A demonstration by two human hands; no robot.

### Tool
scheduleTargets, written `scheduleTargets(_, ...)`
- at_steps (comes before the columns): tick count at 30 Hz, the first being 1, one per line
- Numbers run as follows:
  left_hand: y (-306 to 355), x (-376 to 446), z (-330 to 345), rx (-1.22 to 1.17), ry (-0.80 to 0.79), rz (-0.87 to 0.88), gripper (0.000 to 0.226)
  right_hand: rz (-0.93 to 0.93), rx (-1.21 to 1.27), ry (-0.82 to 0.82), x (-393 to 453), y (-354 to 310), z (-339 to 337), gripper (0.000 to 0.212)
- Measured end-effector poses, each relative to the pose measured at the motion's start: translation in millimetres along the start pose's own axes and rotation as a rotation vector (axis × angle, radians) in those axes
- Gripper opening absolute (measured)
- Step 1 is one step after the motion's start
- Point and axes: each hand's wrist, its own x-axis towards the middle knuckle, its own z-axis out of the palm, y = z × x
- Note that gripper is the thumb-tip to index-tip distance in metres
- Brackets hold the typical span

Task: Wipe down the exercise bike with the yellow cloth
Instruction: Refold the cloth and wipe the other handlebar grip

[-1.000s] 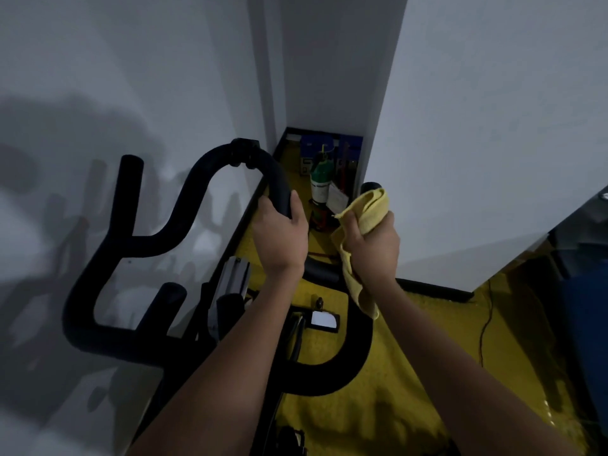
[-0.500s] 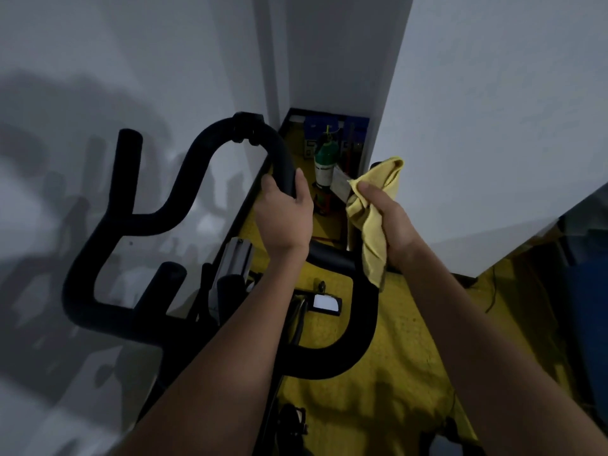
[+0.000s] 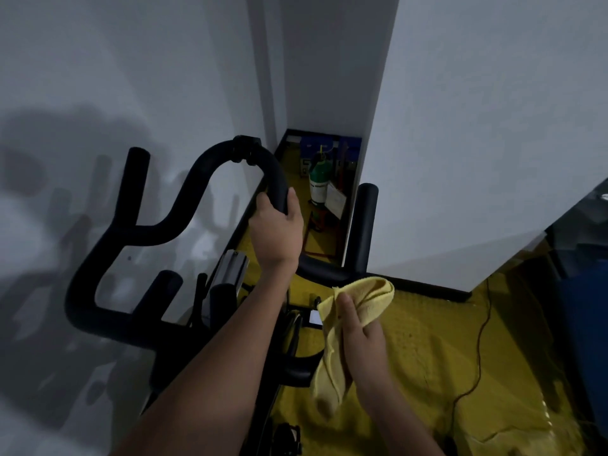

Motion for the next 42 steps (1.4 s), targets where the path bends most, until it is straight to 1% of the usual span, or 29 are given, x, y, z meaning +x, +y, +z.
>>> scheduleTargets(2, -0.8, 3.0, 0.1, -0.005, 0.011, -0.008, 0.043, -0.069, -0.035, 0.047, 7.4, -4.7, 4.8, 0.039)
scheduleTargets(5, -2.5, 8.8, 0.4, -0.018, 0.028, -0.006, 0.046, -0.179, -0.115, 0.065, 36.0, -21.0, 10.3, 0.036)
scheduleTargets(9, -3.2, 9.7, 2.2, 0.004, 0.032, -0.015, 0.044, -0.303, -0.248, 0.054, 96.5, -61.7, 18.5, 0.043)
scheduleTargets(13, -4.5, 10.5, 5.2, 0.010, 0.054, -0.008, 0.041, -0.358, -0.199, 0.097, 133.4, -102.8, 26.9, 0.050)
scheduleTargets(14, -5.0, 11.2, 6.1, 0.008, 0.058, -0.007, 0.041, -0.356, -0.172, 0.063, 138.6, -108.5, 24.6, 0.049)
scheduleTargets(15, -5.7, 11.7, 6.5, 0.003, 0.059, -0.004, 0.041, -0.331, -0.125, -0.011, 143.6, -113.7, 20.4, 0.045)
scheduleTargets(18, -6.9, 12.7, 7.1, -0.005, 0.068, 0.003, 0.041, -0.160, 0.053, -0.312, 160.2, -123.2, 10.6, 0.032)
scheduleTargets(19, -6.9, 12.7, 7.3, -0.008, 0.067, 0.002, 0.041, -0.129, 0.103, -0.360, 162.3, -123.8, 9.6, 0.031)
scheduleTargets(20, -6.8, 12.7, 7.3, -0.012, 0.065, -0.001, 0.041, -0.116, 0.122, -0.361, 163.2, -122.1, 10.4, 0.032)
scheduleTargets(23, -6.5, 13.1, 8.3, -0.008, 0.071, 0.003, 0.042, -0.117, 0.111, -0.250, 157.6, -116.0, 14.6, 0.043)
scheduleTargets(27, -4.1, 9.6, 8.1, -0.015, 0.058, -0.001, 0.041, -0.117, 0.042, -0.140, 137.0, -111.0, 12.4, 0.047)
scheduleTargets(30, -3.5, 7.6, 7.3, -0.015, 0.053, 0.007, 0.040, -0.107, -0.015, -0.108, 112.0, -85.4, 9.3, 0.051)
scheduleTargets(32, -3.8, 7.7, 7.0, -0.011, 0.054, 0.007, 0.041, -0.042, -0.040, -0.112, 92.1, -61.5, 4.0, 0.055)
scheduleTargets(35, -3.2, 4.2, 6.8, 0.017, 0.058, 0.022, 0.043, 0.063, -0.015, -0.139, 53.0, -28.4, -7.3, 0.054)
scheduleTargets(38, -3.3, 1.1, 6.2, 0.038, 0.057, 0.035, 0.044, 0.087, -0.008, -0.131, 12.7, -8.1, -9.5, 0.049)
scheduleTargets(40, -2.8, 1.5, 5.5, 0.043, 0.052, 0.030, 0.044, 0.054, -0.017, -0.062, 4.7, -4.5, -7.2, 0.041)
scheduleTargets(42, -2.8, 3.7, 4.6, 0.050, 0.062, 0.011, 0.043, -0.024, -0.055, -0.013, 10.0, -10.5, -2.3, 0.042)
